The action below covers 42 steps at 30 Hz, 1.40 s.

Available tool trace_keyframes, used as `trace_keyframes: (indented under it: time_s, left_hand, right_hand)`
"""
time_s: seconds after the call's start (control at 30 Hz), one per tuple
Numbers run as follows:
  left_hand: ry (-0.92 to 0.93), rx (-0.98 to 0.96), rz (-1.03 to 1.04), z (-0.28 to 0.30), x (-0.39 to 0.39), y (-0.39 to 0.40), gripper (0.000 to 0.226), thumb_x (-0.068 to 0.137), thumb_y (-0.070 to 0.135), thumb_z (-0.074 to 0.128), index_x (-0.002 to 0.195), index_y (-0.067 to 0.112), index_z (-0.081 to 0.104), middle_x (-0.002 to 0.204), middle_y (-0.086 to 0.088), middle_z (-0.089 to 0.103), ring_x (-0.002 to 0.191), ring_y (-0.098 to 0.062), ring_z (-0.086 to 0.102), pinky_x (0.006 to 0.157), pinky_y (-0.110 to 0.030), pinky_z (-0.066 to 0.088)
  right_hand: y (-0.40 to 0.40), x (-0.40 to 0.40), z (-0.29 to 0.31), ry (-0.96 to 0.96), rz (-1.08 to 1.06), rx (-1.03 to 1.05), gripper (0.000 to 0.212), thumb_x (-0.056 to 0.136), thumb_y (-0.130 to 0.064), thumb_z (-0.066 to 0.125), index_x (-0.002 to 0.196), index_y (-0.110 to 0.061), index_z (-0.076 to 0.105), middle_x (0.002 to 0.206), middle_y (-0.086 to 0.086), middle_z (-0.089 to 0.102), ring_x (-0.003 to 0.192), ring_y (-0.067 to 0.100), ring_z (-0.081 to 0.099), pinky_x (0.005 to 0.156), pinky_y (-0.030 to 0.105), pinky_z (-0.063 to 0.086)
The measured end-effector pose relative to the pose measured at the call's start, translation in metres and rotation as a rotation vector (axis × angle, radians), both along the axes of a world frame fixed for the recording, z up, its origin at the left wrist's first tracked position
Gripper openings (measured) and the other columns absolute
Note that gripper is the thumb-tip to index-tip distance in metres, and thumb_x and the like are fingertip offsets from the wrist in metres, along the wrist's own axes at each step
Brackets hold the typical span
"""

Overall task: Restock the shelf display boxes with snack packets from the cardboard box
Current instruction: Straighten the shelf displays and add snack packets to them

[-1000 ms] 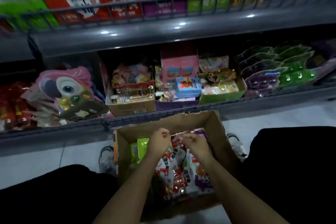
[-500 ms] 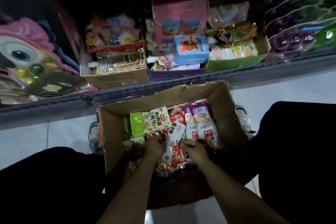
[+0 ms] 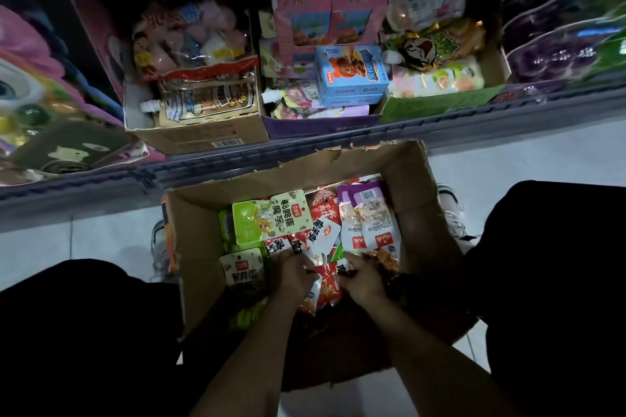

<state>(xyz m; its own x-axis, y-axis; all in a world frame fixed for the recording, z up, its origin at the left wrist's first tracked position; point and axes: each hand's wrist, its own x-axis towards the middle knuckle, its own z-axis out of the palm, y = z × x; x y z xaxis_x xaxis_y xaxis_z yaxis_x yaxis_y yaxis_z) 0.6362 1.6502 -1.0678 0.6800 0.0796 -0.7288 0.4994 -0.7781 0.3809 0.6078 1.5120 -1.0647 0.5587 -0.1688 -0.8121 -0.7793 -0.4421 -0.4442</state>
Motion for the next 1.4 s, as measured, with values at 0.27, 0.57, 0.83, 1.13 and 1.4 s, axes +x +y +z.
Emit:
trace_keyframes:
  time_s: [0.27, 0.57, 0.83, 1.13, 1.4]
  left_hand:
    - [-0.032, 0.076, -0.051, 0.001, -0.002, -0.002, 0.011, 0.073, 0.037, 0.076, 0.075, 0.028, 0.07, 0.105, 0.009, 0.058, 0.103, -0.014, 0.053, 0.086, -0.019, 0.043]
    - [-0.151, -0.164, 0.096, 0.001, 0.003, -0.005, 0.01, 0.071, 0.008, 0.079, 0.075, 0.013, 0.071, 0.08, 0.0, 0.064, 0.075, -0.013, 0.058, 0.07, -0.02, 0.047]
    - [-0.074, -0.451, 0.197, 0.064, 0.041, -0.004, 0.013, 0.079, 0.01, 0.073, 0.074, 0.014, 0.062, 0.073, -0.003, 0.065, 0.063, -0.013, 0.062, 0.052, -0.023, 0.048]
    - [-0.137, -0.503, -0.125, 0.2, 0.096, -0.001, 0.007, 0.079, 0.017, 0.074, 0.085, 0.016, 0.071, 0.078, 0.005, 0.07, 0.069, -0.01, 0.066, 0.068, -0.02, 0.054]
    - [-0.369, -0.438, -0.243, 0.349, 0.121, 0.023, 0.006, 0.077, 0.02, 0.076, 0.079, 0.019, 0.071, 0.077, 0.007, 0.07, 0.07, -0.007, 0.065, 0.068, -0.02, 0.053]
  right_hand:
    - [0.001, -0.001, -0.018, -0.055, 0.195, -0.24, 0.016, 0.078, -0.011, 0.068, 0.082, -0.024, 0.06, 0.124, 0.006, 0.049, 0.116, 0.028, 0.043, 0.095, 0.02, 0.029]
    - [-0.011, 0.026, 0.014, -0.249, 0.075, 0.002, 0.015, 0.077, -0.002, 0.071, 0.069, -0.012, 0.064, 0.089, -0.005, 0.048, 0.083, 0.005, 0.042, 0.074, 0.004, 0.031]
    - [-0.032, 0.073, 0.075, -0.385, 0.132, 0.132, 0.021, 0.073, -0.007, 0.076, 0.065, -0.019, 0.06, 0.071, -0.006, 0.061, 0.066, 0.005, 0.053, 0.062, 0.02, 0.041]
    - [-0.044, 0.104, 0.204, -0.664, 0.176, 0.07, 0.024, 0.076, -0.02, 0.077, 0.092, -0.017, 0.059, 0.093, -0.012, 0.059, 0.091, 0.007, 0.054, 0.067, 0.018, 0.036]
    - [-0.034, 0.126, 0.34, -0.81, 0.194, 0.084, 0.035, 0.074, -0.024, 0.079, 0.101, -0.019, 0.058, 0.103, -0.005, 0.061, 0.09, 0.015, 0.06, 0.072, 0.031, 0.047]
